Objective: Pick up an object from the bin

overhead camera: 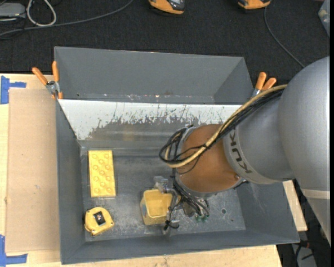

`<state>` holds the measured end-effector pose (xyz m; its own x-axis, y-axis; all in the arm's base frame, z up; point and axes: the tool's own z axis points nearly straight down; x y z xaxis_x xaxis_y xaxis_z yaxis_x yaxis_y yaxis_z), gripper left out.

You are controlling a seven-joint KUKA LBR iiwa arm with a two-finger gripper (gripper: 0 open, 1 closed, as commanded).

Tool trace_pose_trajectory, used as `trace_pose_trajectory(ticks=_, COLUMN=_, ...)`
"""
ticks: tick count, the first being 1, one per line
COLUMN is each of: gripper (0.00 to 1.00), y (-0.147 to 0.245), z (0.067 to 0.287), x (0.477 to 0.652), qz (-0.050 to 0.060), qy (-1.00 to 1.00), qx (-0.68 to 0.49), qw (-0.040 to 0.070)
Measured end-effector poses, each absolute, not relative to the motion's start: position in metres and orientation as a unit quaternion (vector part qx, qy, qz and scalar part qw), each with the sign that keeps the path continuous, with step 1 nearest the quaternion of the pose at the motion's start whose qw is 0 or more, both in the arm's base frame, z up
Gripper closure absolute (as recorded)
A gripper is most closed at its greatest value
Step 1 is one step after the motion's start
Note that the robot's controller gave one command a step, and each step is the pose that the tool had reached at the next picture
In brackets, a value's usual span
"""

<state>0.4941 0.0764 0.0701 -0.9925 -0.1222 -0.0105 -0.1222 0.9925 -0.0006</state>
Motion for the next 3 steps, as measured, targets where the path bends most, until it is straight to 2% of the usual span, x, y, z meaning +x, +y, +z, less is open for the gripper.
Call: trace_pose_trajectory(ticks=3, gripper=1.0, y=0.0764, z=0.0701, x=0.4941, qz=0.0, qy=0.998, qx=-0.061, qw=0.005)
